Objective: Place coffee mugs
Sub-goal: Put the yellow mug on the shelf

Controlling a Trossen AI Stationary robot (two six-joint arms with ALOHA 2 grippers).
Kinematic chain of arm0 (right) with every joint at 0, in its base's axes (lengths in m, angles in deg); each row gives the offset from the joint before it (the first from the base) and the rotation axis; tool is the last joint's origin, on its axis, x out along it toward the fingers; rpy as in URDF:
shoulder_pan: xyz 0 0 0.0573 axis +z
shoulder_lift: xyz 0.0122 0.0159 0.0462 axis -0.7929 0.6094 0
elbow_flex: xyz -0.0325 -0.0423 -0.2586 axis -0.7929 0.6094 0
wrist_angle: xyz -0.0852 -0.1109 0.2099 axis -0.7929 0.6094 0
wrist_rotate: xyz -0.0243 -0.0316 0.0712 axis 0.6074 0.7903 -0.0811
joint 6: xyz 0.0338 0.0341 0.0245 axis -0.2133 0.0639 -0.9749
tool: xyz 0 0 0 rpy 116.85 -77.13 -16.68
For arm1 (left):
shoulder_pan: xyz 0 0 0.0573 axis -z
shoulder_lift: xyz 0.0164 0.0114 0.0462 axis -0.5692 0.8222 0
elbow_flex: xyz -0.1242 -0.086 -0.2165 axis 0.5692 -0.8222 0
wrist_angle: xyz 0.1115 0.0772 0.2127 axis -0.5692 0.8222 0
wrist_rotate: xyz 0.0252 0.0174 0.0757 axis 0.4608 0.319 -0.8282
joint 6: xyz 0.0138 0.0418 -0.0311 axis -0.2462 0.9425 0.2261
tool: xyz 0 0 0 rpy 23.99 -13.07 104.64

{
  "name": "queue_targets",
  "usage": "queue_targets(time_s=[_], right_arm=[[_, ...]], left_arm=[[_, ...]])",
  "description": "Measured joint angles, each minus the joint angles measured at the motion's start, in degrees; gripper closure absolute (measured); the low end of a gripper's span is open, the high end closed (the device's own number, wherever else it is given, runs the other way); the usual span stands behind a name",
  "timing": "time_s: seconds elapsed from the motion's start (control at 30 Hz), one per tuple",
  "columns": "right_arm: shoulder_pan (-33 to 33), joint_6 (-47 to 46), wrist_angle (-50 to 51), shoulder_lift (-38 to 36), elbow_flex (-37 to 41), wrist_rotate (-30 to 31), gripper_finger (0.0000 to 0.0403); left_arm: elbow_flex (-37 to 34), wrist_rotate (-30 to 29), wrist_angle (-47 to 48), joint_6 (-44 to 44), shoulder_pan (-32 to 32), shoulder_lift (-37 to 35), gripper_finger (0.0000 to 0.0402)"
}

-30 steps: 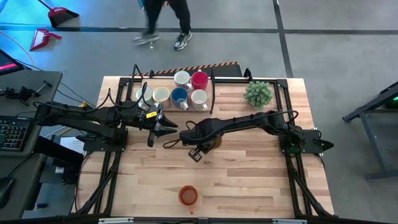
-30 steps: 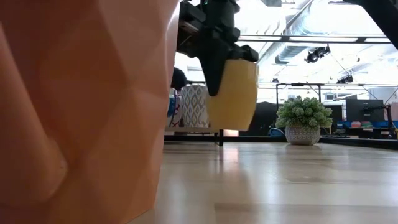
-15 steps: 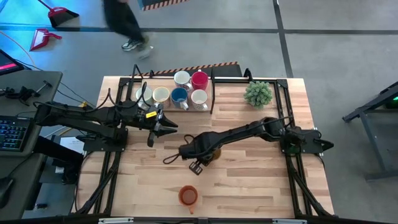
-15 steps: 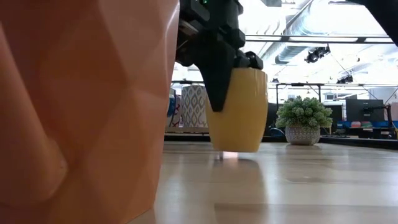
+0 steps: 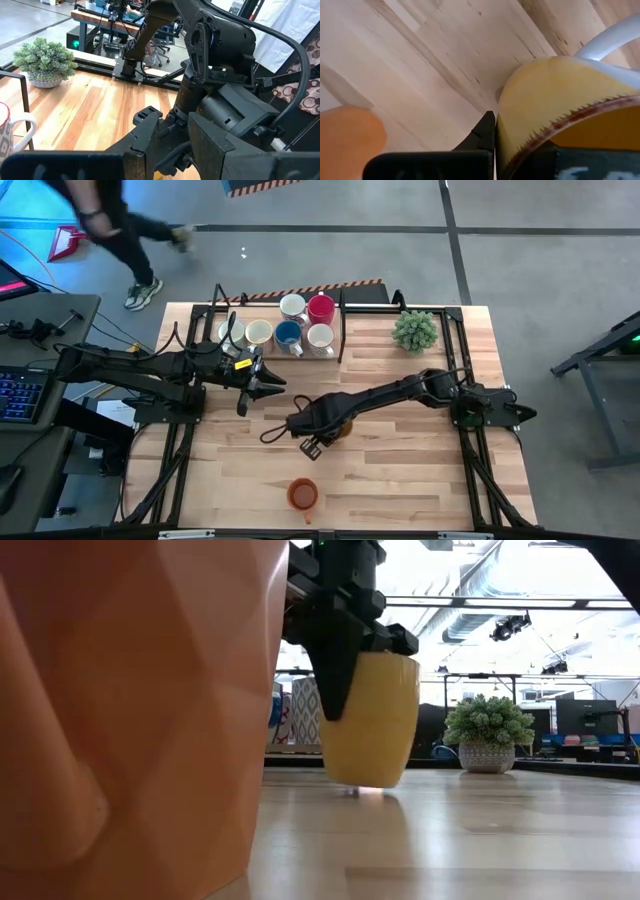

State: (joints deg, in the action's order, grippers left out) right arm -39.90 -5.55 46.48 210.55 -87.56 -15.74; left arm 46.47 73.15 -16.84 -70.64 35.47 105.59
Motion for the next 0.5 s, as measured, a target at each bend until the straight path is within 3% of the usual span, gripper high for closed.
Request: queue_targets(time_s=[0.23, 0.5], right_arm=[[0.39, 1.1, -0.56, 1.83, -0.22, -1.65, 0.0403], [0.28, 1.75, -0.4, 2.27, -2.07, 1.48, 0.039]], left_arm=[[0.0, 0.0, -0.05, 0.0, 0.0, 0.0, 0.0308], [0.0, 0.0, -0.15, 0.02, 0.0, 0.01, 0.0308]])
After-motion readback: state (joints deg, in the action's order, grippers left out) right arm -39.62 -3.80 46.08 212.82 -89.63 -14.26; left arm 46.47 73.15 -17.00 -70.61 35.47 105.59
